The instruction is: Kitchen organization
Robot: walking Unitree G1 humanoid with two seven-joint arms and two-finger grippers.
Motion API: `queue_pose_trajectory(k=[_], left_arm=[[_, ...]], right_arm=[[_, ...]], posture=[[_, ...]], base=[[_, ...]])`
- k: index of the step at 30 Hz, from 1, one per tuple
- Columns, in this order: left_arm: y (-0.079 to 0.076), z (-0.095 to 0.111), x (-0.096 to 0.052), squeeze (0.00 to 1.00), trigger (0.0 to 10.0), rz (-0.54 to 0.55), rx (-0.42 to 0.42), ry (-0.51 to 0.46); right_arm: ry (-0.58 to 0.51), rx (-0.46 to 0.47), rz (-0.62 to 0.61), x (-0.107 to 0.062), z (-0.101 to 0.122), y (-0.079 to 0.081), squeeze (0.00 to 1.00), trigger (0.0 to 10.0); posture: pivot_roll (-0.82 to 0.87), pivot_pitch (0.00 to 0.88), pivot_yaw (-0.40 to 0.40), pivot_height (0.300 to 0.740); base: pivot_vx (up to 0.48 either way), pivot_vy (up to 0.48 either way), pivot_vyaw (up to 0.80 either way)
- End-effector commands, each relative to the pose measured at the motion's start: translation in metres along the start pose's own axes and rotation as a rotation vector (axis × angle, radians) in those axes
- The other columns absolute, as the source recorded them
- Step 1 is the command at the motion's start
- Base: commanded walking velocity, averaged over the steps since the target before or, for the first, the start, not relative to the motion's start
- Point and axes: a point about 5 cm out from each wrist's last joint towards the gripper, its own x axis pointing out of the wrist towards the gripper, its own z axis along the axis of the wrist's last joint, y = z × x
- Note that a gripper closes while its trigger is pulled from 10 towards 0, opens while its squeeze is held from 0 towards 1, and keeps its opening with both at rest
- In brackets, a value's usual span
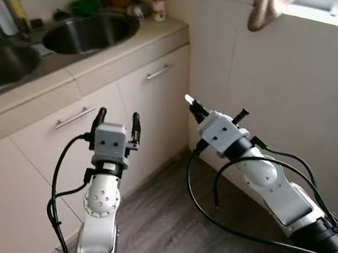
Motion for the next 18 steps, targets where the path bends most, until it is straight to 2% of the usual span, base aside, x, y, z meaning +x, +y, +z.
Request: queue_pose_trajectory(k=[1,14,16,18], left_arm=[[0.004,0.004,0.002,0.0,10.0,-0.003,0.016,-0.015],[0.006,0.005,0.003,0.0,10.0,0.008,0.019,-0.021],[0.006,0.005,0.003,0.0,10.0,0.008,0.019,-0.022],[0.006,0.005,0.003,0.0,10.0,0.008,0.019,-0.022]], right_arm=[[-0.021,0.011,-0.016,0.003,0.005,-0.002,0.0,0.0],[-0.07,0.024,-0.06,0.01,0.013,-0.012,0.0,0.0],[-0.077,0.065,-0.08,0.012,0.015,-0.015,0.0,0.0],[-0.077,0.065,-0.08,0.012,0.015,-0.015,0.0,0.0]], posture=[[0.06,0.0,-0.07,0.74],[0.06,0.0,-0.075,0.74],[0.06,0.0,-0.075,0.74],[0.06,0.0,-0.075,0.74]], base=[[0.251,0.0,0.8],[0.245,0.0,0.8],[0.242,0.0,0.8],[0.244,0.0,0.8]])
